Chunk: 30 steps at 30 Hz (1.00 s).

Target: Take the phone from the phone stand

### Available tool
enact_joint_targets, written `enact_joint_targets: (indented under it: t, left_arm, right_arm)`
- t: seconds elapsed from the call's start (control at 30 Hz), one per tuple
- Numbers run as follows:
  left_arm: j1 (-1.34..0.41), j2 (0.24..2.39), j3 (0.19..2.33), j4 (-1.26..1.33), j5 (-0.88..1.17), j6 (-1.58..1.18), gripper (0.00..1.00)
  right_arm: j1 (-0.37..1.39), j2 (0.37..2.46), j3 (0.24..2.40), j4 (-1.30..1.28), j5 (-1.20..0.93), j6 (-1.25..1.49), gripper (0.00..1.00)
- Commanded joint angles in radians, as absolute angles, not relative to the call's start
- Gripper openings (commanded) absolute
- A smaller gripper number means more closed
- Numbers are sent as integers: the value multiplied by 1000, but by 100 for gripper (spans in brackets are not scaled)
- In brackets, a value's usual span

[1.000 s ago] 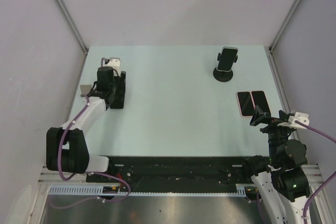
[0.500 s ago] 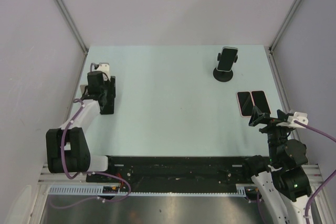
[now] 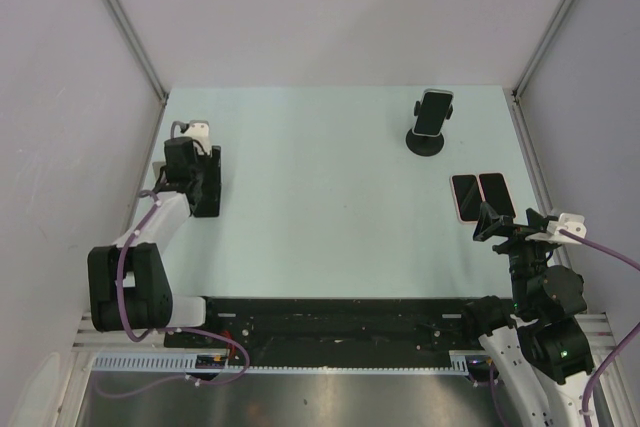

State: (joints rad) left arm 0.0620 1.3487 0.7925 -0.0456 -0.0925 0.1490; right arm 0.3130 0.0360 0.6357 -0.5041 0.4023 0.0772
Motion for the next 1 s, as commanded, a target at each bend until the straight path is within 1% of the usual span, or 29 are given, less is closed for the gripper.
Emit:
enact_joint_targets:
  t: [0.0,0.13,0.27,0.33,0.43,0.47,0.53,0.73,0.83,0.87,0.9,0.93,0.97]
  left_arm:
    - [86,1350,788,29,-54,213,49]
    - [86,1350,782,29,-60,210,51]
    - [86,1350,776,31,-55,213,63]
    - [86,1356,776,31,-38,215,64]
    - [86,1365,776,31,-40,215,68]
    - [86,1367,776,31,-41,215,73]
    - [84,1365,779,29,-35,212,77]
    - [86,1359,779,31,-37,206,83]
    - [84,1345,781,31,-37,199,89]
    - [84,1341,781,29,-34,195,94]
    - [84,1332,781,31,-32,192,96]
    - [86,1325,782,29,-31,184,100]
    - [84,1304,785,31,-25,180,100]
  right_arm:
    - [322,29,640,-480,402,69,100]
    - [322,29,640,-480,406,71,100]
    - [324,29,640,-482,405,71,100]
    - [324,29,640,-482,402,71,100]
    - [327,29,641,-483,405,69,100]
    - [327,29,640,-485,405,71,100]
    - [328,29,640,-485,403,69,100]
    - [330,29,640,-486,405,71,100]
    - [330,29,640,-488,403,71,100]
    - [330,29,640,-486,403,69,100]
    - [331,29,640,-486,403,69,100]
    - [331,29,640,-486,403,69,100]
    - [331,29,640,-488,403,66,100]
